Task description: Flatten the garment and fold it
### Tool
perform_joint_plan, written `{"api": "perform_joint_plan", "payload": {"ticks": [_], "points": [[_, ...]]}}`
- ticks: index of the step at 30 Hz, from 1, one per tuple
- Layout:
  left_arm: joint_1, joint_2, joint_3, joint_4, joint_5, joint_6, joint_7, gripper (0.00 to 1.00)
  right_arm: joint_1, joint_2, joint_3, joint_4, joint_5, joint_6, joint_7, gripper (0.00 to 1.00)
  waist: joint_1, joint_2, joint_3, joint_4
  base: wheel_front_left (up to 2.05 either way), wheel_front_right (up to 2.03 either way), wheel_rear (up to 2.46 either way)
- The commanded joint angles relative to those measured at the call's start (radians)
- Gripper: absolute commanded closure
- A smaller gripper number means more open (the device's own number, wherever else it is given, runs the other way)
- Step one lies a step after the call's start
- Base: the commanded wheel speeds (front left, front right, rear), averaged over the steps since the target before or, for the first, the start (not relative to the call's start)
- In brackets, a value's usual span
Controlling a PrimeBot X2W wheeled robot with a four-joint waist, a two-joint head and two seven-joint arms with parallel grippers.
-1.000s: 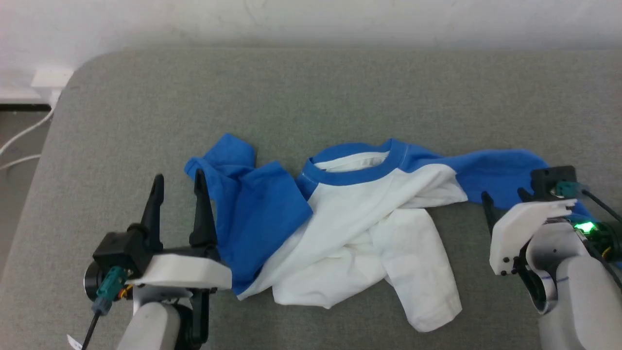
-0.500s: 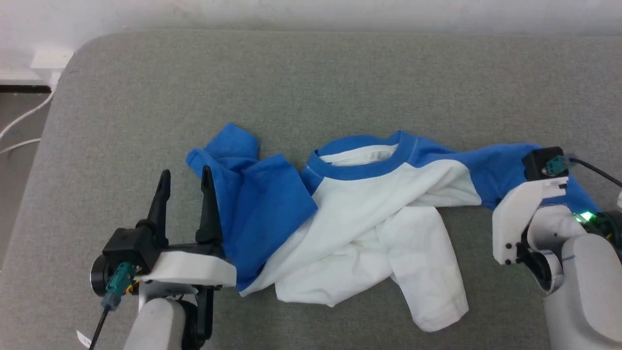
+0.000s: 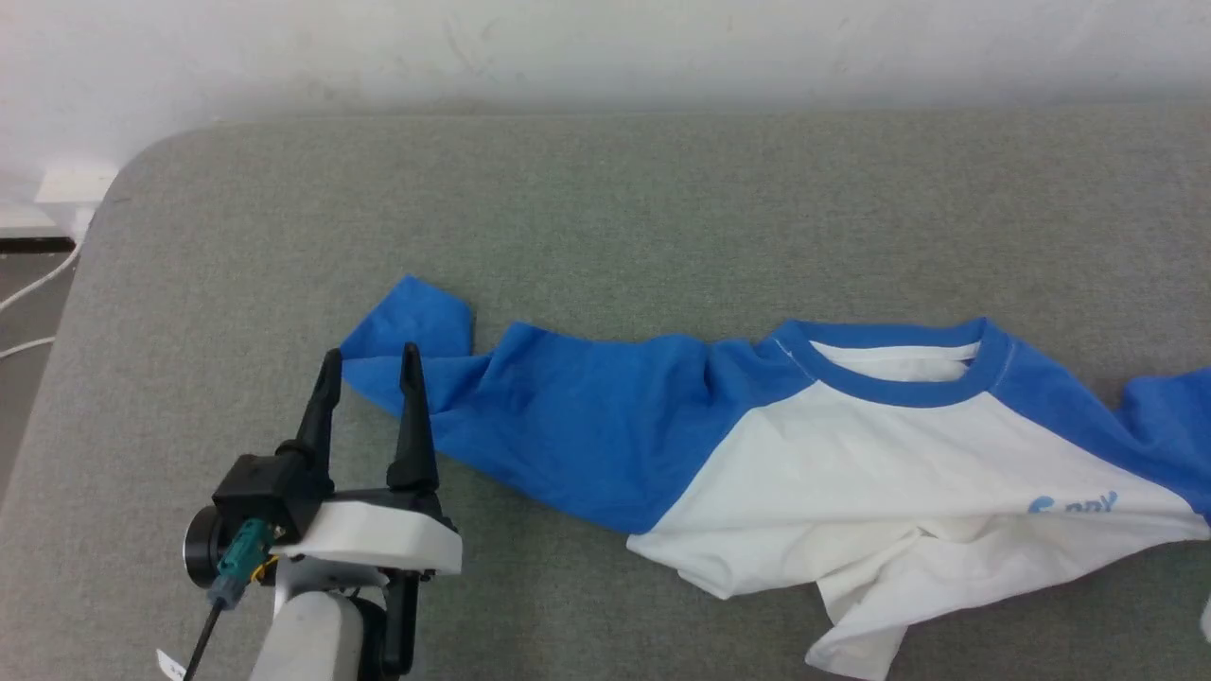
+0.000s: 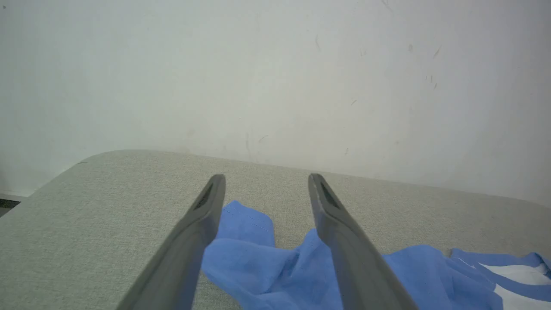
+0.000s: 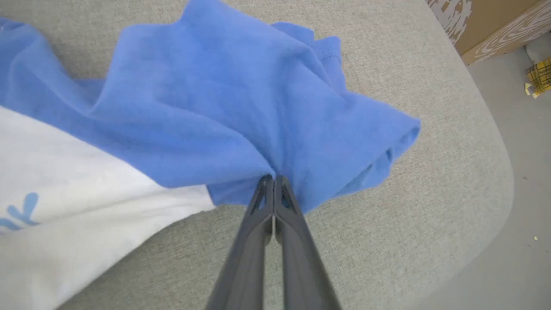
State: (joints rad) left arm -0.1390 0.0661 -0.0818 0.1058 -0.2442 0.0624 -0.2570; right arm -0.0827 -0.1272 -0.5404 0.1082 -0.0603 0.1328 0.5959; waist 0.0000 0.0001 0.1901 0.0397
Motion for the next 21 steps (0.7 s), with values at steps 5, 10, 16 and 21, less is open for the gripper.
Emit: {"api": "perform_joint_plan", "payload": {"ticks": [5,10,16,21], "points": [[-0.023,-0.005,-0.042,0.034,0.032,-0.04,-0.005,0.0,0.005,0.059,-0.001,-0.026,0.062,-0.002,-0.148,0.0,0.0,-0.0001,-0.016,-0.031,0.0,0.0,0.0],[-0.14,0.005,-0.148,0.098,0.088,-0.109,0.045,0.0,0.032,0.074,0.094,-0.067,0.112,-0.002,-0.304,0.0,0.0,-0.0001,-0.014,-0.054,0.0,0.0,0.0],[-0.304,0.008,-0.308,0.22,0.105,-0.18,0.258,0.0,0.079,0.076,0.221,-0.091,0.172,-0.002,-0.376,0.0,0.0,-0.0001,-0.005,-0.092,0.0,0.0,0.0],[-0.437,0.024,-0.452,0.298,0.073,-0.192,0.431,0.0,0.082,0.077,0.276,-0.119,0.199,-0.002,-0.378,0.0,0.0,-0.0001,0.013,-0.117,0.0,0.0,0.0]]}}
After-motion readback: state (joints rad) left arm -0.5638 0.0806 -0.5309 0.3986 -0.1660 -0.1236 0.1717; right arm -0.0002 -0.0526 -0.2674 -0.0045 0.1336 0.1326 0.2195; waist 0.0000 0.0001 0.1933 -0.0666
